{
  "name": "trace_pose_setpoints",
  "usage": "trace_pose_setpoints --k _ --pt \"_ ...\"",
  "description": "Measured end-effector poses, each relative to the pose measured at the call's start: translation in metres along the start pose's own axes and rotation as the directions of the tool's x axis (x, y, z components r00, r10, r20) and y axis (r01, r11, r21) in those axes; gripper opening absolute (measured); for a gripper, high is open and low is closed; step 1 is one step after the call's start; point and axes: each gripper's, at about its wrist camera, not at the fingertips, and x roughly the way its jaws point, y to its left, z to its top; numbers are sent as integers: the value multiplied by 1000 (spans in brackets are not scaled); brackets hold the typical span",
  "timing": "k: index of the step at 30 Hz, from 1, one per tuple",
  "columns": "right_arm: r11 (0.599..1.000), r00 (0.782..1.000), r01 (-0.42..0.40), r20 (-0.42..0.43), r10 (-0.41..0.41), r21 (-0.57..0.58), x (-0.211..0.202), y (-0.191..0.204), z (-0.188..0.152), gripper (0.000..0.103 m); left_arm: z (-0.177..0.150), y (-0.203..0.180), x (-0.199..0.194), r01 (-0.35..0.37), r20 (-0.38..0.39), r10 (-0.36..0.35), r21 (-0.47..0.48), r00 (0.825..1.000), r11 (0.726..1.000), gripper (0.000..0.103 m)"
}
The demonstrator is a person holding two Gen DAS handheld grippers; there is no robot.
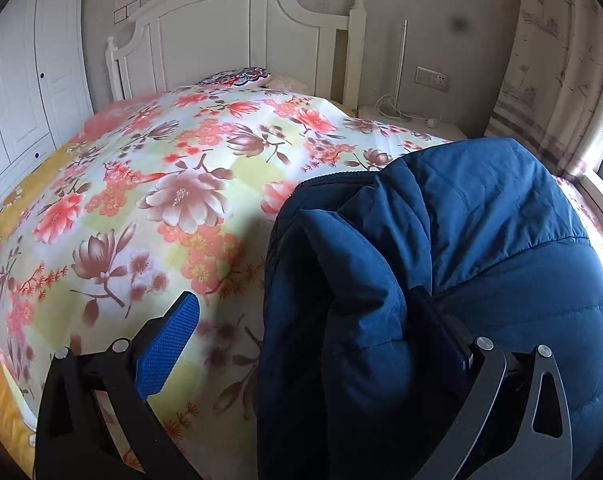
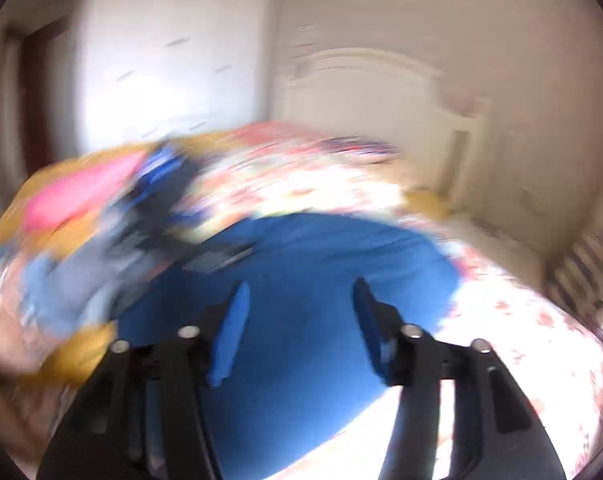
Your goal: Fold large clothes
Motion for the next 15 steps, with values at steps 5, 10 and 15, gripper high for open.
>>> trace_pose_setpoints --k 5,10,15 --pt "982 999 42 -37 -36 184 75 -63 37 42 -3 -4 -5 -24 28 24 7 999 1000 99" --pt "990 929 44 -370 9 134 202 -57 5 44 -3 1 -7 -35 45 35 -17 998 999 99" --pt "998 898 50 -439 -33 27 218 -49 13 44 -4 7 -3 -3 17 3 -40 1000 999 99"
